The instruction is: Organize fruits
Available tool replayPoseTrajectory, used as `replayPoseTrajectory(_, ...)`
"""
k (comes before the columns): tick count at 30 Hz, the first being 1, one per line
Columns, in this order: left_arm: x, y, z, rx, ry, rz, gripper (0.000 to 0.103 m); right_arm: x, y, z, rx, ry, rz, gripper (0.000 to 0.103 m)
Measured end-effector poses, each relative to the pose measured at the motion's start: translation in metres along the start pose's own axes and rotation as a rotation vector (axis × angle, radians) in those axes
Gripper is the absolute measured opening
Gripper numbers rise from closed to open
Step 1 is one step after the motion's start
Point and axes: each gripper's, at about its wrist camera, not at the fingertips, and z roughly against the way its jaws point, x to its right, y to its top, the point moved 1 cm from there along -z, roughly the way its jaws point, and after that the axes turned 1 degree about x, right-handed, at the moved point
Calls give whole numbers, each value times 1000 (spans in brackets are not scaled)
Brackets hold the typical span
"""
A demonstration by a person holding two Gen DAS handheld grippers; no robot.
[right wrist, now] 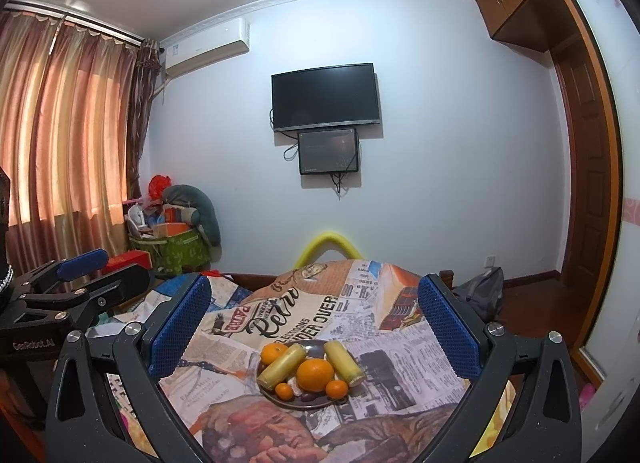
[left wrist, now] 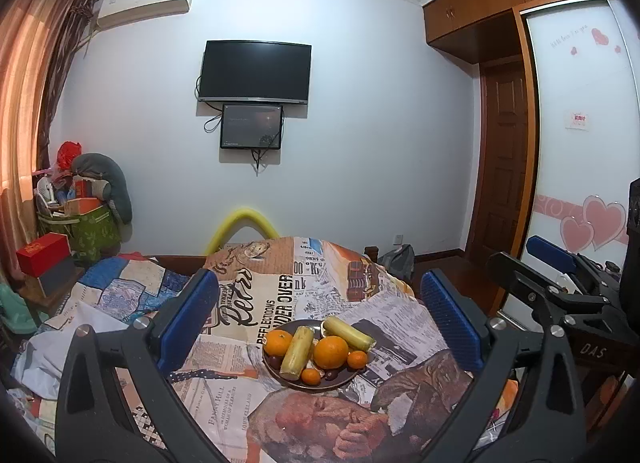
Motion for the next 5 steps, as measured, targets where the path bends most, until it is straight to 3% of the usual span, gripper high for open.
replayPoseTrajectory(5, 1, -2, -3, -7, -1, -5, 103, 2, -1, -2, -8, -1, -7, 103)
